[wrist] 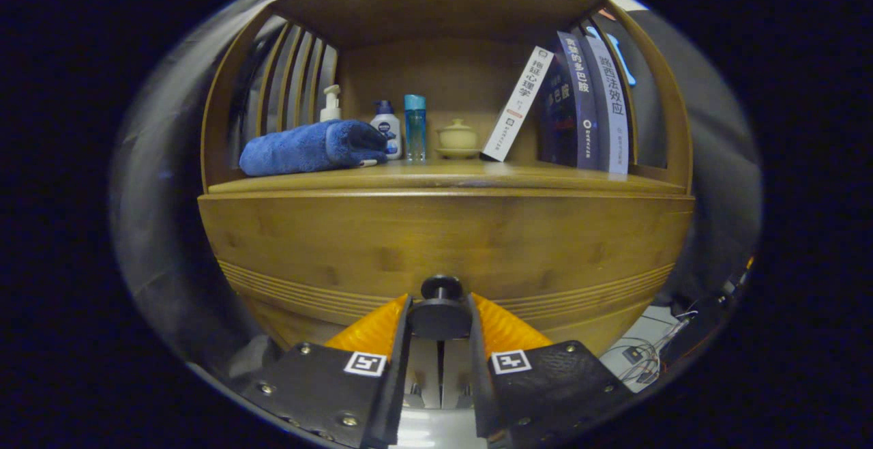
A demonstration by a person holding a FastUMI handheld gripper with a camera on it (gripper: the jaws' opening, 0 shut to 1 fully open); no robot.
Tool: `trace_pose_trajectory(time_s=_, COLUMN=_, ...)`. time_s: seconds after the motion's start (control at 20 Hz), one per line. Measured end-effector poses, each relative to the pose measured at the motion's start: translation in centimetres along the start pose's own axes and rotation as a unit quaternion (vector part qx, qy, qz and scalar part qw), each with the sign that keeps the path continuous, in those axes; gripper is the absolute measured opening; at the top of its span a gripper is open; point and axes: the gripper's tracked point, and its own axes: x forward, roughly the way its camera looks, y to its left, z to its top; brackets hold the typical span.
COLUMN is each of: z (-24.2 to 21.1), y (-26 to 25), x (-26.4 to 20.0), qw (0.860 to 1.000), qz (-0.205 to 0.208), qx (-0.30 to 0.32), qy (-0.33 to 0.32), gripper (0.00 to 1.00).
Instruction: Pull open the drawer, take out the items inside it, and place them on the countertop above the cabinet.
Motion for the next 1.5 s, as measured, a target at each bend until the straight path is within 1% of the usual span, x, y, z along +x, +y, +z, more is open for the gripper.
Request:
trace_pose_trajectory(time_s=0.1, z=0.2, y=0.1, x=-0.1, qw=1.000, qz=0.003, qx=0.023, qy=-0.007, gripper=0.42)
trace_pose_trajectory(time_s=0.3, z=0.3, y=0.2, x=0.0, qw=0.997, qz=0.018, qx=0.071, qy=-0.028, gripper=0.42)
trace_pose_trajectory(time_s=0.4, z=0.6, y=0.2, x=-0.2, qw=0.995, qz=0.019, qx=0.094, qy=-0.027, gripper=0.42)
trace_pose_trajectory(time_s=0.5, z=0.1, y=0.2, x=-0.3, qw=0.998, qz=0.030, qx=0.044, qy=-0.015, gripper=0.40)
trace_pose_trajectory(time_s=0.55, z=0.1, y=0.1, x=-0.3, qw=0.999, qz=0.039, qx=0.034, qy=-0.013, gripper=0.38)
trace_pose_trajectory(time_s=0.65, z=0.0, y=0.3, x=-0.7, qw=0.997, qz=0.044, qx=0.055, qy=-0.012, gripper=0.34)
trace_pose_trajectory(time_s=0.7, z=0.2, y=0.2, x=-0.8, qw=0.997, qz=0.042, qx=0.062, qy=-0.020, gripper=0.25)
trace_pose_trajectory(time_s=0.85, z=0.2, y=0.2, x=-0.7, qw=0.999, qz=0.029, qx=0.036, qy=-0.023, gripper=0.25)
trace_pose_trajectory(time_s=1.15, z=-0.1, y=0.2, x=-0.3, qw=0.999, qz=0.032, qx=0.002, qy=-0.027, gripper=0.25)
trace_pose_trajectory(time_s=1.5, z=-0.5, y=0.2, x=-0.3, qw=0.999, qz=0.025, qx=-0.002, qy=-0.021, gripper=0.25)
